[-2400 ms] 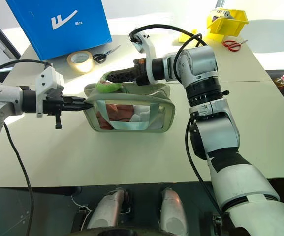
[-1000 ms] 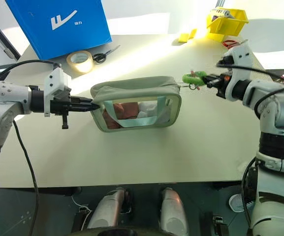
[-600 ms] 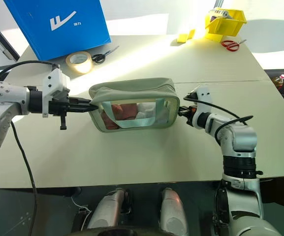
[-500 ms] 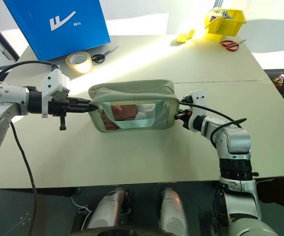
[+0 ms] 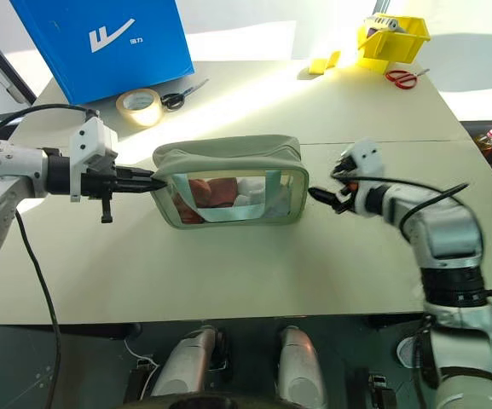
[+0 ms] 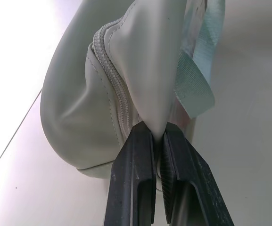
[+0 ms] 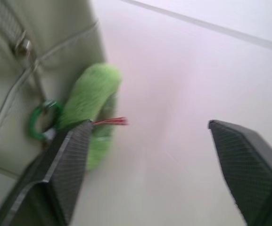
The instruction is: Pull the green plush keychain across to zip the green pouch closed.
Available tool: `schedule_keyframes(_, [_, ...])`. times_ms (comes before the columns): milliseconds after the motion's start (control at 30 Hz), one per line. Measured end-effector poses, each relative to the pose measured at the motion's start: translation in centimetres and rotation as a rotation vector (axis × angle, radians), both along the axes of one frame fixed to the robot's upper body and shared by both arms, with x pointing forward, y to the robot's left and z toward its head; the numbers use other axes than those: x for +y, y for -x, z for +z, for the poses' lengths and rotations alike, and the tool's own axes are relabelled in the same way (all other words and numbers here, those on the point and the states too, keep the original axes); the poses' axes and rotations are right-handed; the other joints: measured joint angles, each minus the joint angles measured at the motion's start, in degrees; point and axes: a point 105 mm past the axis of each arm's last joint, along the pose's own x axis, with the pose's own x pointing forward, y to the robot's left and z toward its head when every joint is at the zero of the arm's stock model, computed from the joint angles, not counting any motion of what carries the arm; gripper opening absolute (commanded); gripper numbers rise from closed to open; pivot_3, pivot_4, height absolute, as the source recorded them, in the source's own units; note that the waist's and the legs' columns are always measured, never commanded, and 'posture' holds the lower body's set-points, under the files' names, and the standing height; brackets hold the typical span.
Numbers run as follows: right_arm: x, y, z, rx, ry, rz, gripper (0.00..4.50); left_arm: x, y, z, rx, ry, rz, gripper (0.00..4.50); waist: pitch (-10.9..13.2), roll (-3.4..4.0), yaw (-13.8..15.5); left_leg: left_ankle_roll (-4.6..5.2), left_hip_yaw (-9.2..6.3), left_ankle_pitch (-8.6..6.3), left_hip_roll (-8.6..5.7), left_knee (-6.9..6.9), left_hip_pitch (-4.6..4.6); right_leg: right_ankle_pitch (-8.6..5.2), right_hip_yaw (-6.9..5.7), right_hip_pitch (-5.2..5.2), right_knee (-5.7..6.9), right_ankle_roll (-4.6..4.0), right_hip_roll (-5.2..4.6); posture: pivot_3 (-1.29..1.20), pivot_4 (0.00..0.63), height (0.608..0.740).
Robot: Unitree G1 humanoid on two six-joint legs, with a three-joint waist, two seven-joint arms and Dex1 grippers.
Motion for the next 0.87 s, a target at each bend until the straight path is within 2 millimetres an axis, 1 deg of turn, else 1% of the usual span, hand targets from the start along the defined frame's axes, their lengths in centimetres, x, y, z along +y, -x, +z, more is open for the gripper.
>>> schedule_keyframes(67, [-1.4, 0.7, 3.0, -0.042, 0.062, 0.066, 4.12, 0.1, -0.1, 0.0, -0.002, -0.001, 0.0, 0.0, 0.0, 0.0, 0.0, 0.01, 0.0, 0.0, 0.01, -0.03, 0.0, 0.0, 0.0, -0.01, -0.03, 0.0, -0.02, 0.0, 0.15, 0.74])
schedule_keyframes(100, [-1.6, 1.1, 4.2, -0.056, 0.072, 0.102, 4.12, 0.2, -0.2, 0.0, -0.003, -0.002, 0.002, 0.0, 0.0, 0.0, 0.0, 0.01, -0.01, 0.0, 0.03, -0.05, 0.01, -0.01, 0.0, 0.01, -0.03, 0.0, -0.02, 0.0, 0.15, 0.74])
schedule_keyframes(133, [-1.6, 2.0, 5.4, -0.053, 0.08, 0.167, 4.12, 0.2, -0.3, 0.1, -0.008, -0.003, 0.002, 0.0, 0.0, 0.01, 0.0, 0.0, -0.01, 0.0, 0.03, -0.04, 0.0, -0.01, 0.0, -0.02, -0.03, 0.0, -0.03, 0.0, 0.15, 0.74])
schedule_keyframes(200, [-0.6, 4.0, 7.1, -0.021, 0.072, 0.322, 4.12, 0.2, -0.5, 0.1, -0.011, 0.002, 0.004, 0.0, 0.0, 0.01, -0.1, 0.01, -0.01, 0.0, 0.06, -0.05, 0.0, -0.01, 0.0, -0.03, -0.03, 0.0, -0.04, 0.0, 0.15, 0.74])
schedule_keyframes(267, [0.9, 5.4, 8.4, -0.022, 0.059, 0.443, 4.16, 0.2, -0.9, 0.4, -0.019, 0.015, 0.009, 0.76, 0.0, 0.0, -0.2, -0.02, -0.01, -0.01, 0.1, -0.02, 0.01, -0.01, 0.0, -0.02, -0.03, -0.01, -0.06, 0.0, 0.15, 0.74])
schedule_keyframes(333, [2.1, 6.1, 8.7, -0.017, 0.056, 0.511, 4.16, 0.0, -1.3, 0.7, -0.026, 0.034, 0.008, 1.43, 0.0, 0.0, 0.0, -0.15, -0.01, -0.09, 0.09, -0.01, 0.0, -0.01, 0.0, -0.03, -0.03, -0.01, -0.11, 0.0, 0.15, 0.74])
schedule_keyframes(400, [3.2, 6.4, 8.3, -0.007, 0.054, 0.551, 4.16, -0.2, -1.5, 1.2, -0.022, 0.061, 0.006, 2.48, 0.0, -0.03, 0.1, -0.16, -0.01, -0.09, 0.06, 0.0, -0.12, -0.01, 0.0, -0.13, -0.04, -0.02, -0.17, 0.0, 0.15, 0.74])
schedule_keyframes(433, [3.5, 6.4, 8.2, -0.007, 0.051, 0.563, 4.16, -0.1, -1.5, 1.5, -0.022, 0.068, 0.008, 2.91, 0.0, -0.02, 0.1, -0.15, -0.01, -0.09, 0.02, 0.01, -0.16, -0.01, 0.0, -0.17, -0.04, -0.02, -0.23, 0.0, 0.15, 0.74])
schedule_keyframes(533, [3.8, 6.3, 7.9, -0.005, 0.043, 0.557, 4.16, 0.0, -1.3, 2.0, 0.009, 0.103, 0.01, 4.46, 0.0, -0.02, 0.2, -0.12, -0.01, -0.09, -0.04, 0.03, -0.29, 0.0, 0.0, -0.24, -0.02, -0.02, -0.27, 0.0, 0.15, 0.74])
schedule_keyframes(667, [3.4, 5.8, 7.8, -0.016, 0.049, 0.525, 4.16, 0.1, -1.1, 3.4, 0.024, 0.152, 0.015, 4.49, 0.0, -0.03, 0.2, 0.01, -0.01, -0.02, -0.06, 0.05, -0.31, 0.01, -0.01, -0.23, -0.02, -0.01, -0.27, 0.0, 0.15, 0.74])
schedule_keyframes(733, [3.0, 5.5, 7.8, -0.026, 0.05, 0.503, 4.16, 0.3, -1.8, 5.0, -0.01, 0.201, 0.047, 4.49, 0.0, -0.03, 0.2, 0.0, -0.01, -0.01, -0.05, 0.08, -0.3, 0.01, -0.01, -0.23, 0.01, -0.01, -0.25, 0.0, 0.15, 0.74])
schedule_keyframes(800, [2.9, 5.3, 7.7, -0.032, 0.053, 0.489, 4.16, 0.8, -2.4, 6.8, -0.059, 0.237, 0.088, 4.49, 0.0, -0.02, 0.2, 0.01, -0.01, -0.01, -0.06, 0.09, -0.25, 0.02, -0.02, -0.18, 0.02, 0.01, -0.24, 0.0, 0.15, 0.74])
schedule_keyframes(867, [2.8, 5.2, 7.7, -0.038, 0.047, 0.477, 4.16, 1.4, -2.6, 7.1, -0.078, 0.239, 0.106, 4.49, 0.0, -0.02, 0.1, 0.02, 0.0, -0.01, -0.05, 0.08, -0.24, 0.12, -0.02, -0.18, 0.03, 0.19, -0.22, 0.0, 0.15, 0.74])
